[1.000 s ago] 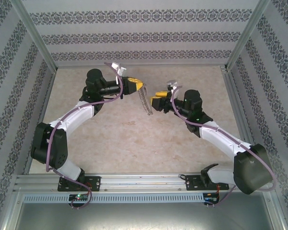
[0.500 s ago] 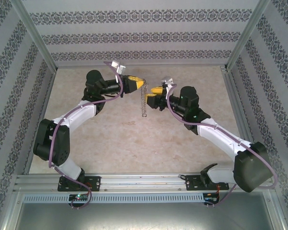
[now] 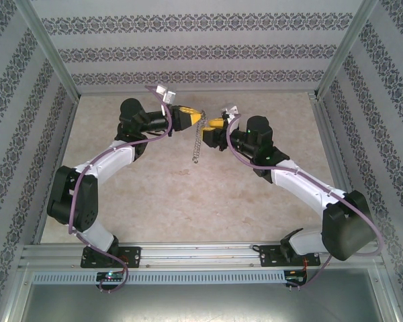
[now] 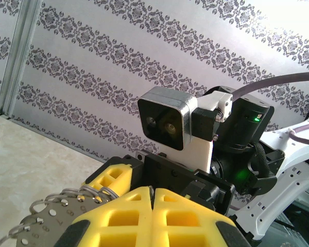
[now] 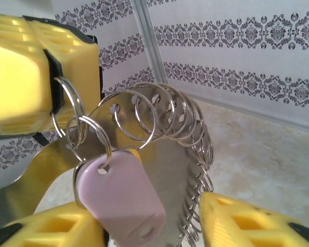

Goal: Put the keys on the keyring

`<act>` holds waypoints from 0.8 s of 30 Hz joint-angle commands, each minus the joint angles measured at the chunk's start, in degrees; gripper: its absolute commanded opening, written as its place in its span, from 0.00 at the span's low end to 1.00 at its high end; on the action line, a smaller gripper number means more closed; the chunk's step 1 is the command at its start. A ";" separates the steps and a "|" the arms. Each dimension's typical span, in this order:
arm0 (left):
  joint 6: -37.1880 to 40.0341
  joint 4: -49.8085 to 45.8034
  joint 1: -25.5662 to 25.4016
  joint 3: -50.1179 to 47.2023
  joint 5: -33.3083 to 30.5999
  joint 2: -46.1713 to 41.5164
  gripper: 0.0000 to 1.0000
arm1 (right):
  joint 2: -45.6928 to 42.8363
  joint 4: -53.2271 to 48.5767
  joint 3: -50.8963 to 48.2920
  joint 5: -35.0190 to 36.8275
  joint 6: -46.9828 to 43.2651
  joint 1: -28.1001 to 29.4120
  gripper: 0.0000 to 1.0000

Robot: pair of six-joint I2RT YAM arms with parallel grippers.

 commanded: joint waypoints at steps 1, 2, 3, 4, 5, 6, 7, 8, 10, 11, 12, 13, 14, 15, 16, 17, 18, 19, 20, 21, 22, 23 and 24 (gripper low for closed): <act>-1.55 4.91 -0.09 2.39 1.28 0.94 0.00 | -0.15 0.30 2.14 0.62 -1.51 0.76 0.43; -1.73 4.98 -0.06 2.55 1.41 1.03 0.00 | -0.15 0.19 2.20 0.62 -1.68 0.76 0.41; -1.83 4.97 -0.10 2.70 1.54 1.19 0.00 | -0.15 -0.03 2.32 0.50 -1.79 0.76 0.40; -1.90 4.97 -0.12 2.74 1.60 1.21 0.00 | -0.15 -0.32 2.50 0.28 -1.88 0.76 0.40; -2.05 5.03 -0.05 2.88 1.68 1.29 0.00 | -0.09 -0.61 2.62 0.02 -2.09 0.76 0.40; -2.05 5.00 -0.07 2.89 1.70 1.37 0.00 | 0.01 -0.84 2.81 -0.07 -2.18 0.77 0.39; -2.13 5.06 -0.11 2.92 1.77 1.47 0.00 | 0.19 -1.19 3.03 -0.23 -2.43 0.81 0.37; -2.17 5.11 -0.06 3.06 1.77 1.54 0.00 | 0.36 -1.48 3.29 -0.42 -2.55 0.84 0.35; -2.35 5.23 -0.11 3.10 1.95 1.73 0.00 | 0.46 -2.13 3.56 -0.70 -2.83 0.84 0.30; -2.60 5.46 -0.11 3.18 2.10 1.89 0.00 | 0.47 -2.24 3.57 -0.72 -2.92 0.84 0.27; -2.79 5.72 -0.06 3.19 2.19 1.99 0.00 | 0.43 -2.44 3.56 -0.85 -2.95 0.85 0.23; -3.03 6.06 -0.09 3.20 2.21 2.08 0.00 | 0.38 -2.58 3.58 -0.87 -3.17 0.84 0.19; -3.22 6.21 -0.04 3.22 2.08 2.14 0.00 | 0.27 -2.95 3.61 -0.86 -3.32 0.84 0.16; -3.19 6.38 -0.06 3.19 2.03 2.17 0.00 | 0.22 -3.32 3.70 -0.92 -3.47 0.84 0.13; -3.21 6.38 -0.07 3.26 1.95 2.18 0.00 | 0.12 -3.66 3.79 -1.01 -3.65 0.80 0.10; -3.19 6.38 -0.06 3.27 1.76 2.18 0.00 | 0.03 -4.10 3.82 -1.13 -3.89 0.92 0.08; -3.19 6.38 -0.06 3.34 1.62 2.20 0.00 | -0.06 -4.46 3.95 -1.22 -4.10 0.93 0.06; -3.15 6.34 -0.11 3.43 1.61 2.18 0.00 | -0.06 -4.94 4.08 -1.39 -4.30 0.92 0.03; -3.05 6.38 -0.10 3.45 1.43 2.07 0.00 | -0.08 -5.41 4.21 -1.62 -4.43 0.93 0.01; -2.92 6.29 -0.10 3.54 1.34 2.09 0.00 | -0.15 -5.78 4.38 -1.87 -4.53 0.98 0.00; -2.90 6.35 -0.09 3.62 1.11 2.09 0.00 | -0.15 -6.00 4.32 -2.03 -4.68 0.97 0.00; -2.83 6.40 -0.04 3.76 0.99 2.07 0.00 | -0.22 -6.16 4.37 -2.23 -4.77 1.04 0.00; -2.83 6.45 -0.04 3.77 0.90 2.04 0.00 | -0.19 -6.39 4.40 -2.48 -4.87 1.04 0.00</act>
